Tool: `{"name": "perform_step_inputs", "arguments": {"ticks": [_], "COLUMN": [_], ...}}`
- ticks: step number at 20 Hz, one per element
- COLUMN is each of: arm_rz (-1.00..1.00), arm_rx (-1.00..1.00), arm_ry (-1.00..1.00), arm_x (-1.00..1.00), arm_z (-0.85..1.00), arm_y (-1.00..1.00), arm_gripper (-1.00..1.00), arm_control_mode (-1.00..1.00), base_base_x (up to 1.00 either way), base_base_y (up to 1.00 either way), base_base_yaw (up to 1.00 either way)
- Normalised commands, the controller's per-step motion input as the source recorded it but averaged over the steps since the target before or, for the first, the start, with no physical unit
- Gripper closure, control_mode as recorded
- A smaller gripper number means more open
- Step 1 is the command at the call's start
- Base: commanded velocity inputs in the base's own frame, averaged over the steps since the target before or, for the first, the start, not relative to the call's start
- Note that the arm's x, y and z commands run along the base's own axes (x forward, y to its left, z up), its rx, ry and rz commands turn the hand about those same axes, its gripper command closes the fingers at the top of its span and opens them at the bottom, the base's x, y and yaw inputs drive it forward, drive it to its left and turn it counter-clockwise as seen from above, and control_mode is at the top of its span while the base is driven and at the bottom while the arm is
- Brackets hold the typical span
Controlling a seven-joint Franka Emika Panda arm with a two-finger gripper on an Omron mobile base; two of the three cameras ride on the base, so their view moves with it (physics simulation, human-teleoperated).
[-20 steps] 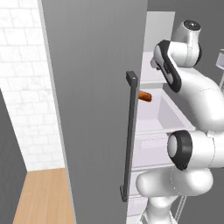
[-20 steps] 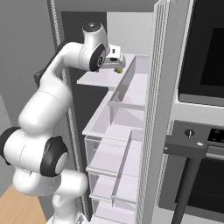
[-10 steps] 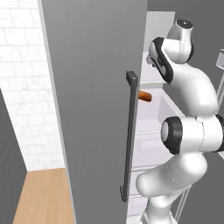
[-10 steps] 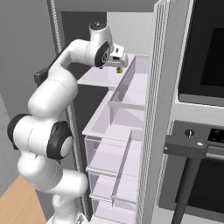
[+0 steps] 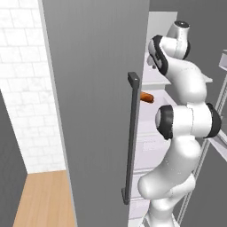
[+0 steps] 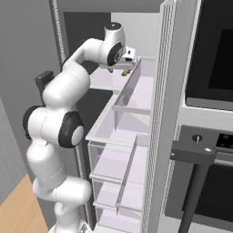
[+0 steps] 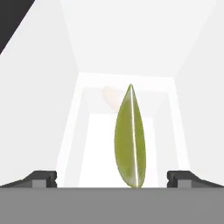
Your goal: Grab a lemon wedge from the fridge and one ice cube from the ice bowl, and put them in the glass of lemonade.
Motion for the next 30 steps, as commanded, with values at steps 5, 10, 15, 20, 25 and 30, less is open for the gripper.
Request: {"name": "perform_step_inputs", "arguments": {"ticks": [5,10,15,20,25,30], "arm_rz": [0.05,0.00,0.00,0.00,0.00,0.00], "arm_rx": [0.00,0.00,0.00,0.00,0.00,0.00], "arm_ry": [0.00,0.00,-0.02,-0.14,-0.18,-0.05], "arm_x": [0.36,0.35,0.34,0.11,0.01,0.00], "arm_z": [-0.12,-0.11,-0.14,0.00,-0.05,-0.21], "arm_y": [0.00,0.00,0.00,-0.01,0.00,-0.02], "arm_gripper": [-1.00,-1.00,-1.00,-1.00,-1.00,-1.00], "arm_control_mode": [-1.00,-1.00,-1.00,-1.00,-1.00,-1.00], "base_base_x": [0.00,0.00,0.00,0.00,0.00,0.00], "base_base_y": [0.00,0.00,0.00,0.00,0.00,0.00], "base_base_yaw": [0.00,0.00,0.00,0.00,0.00,0.00]}}
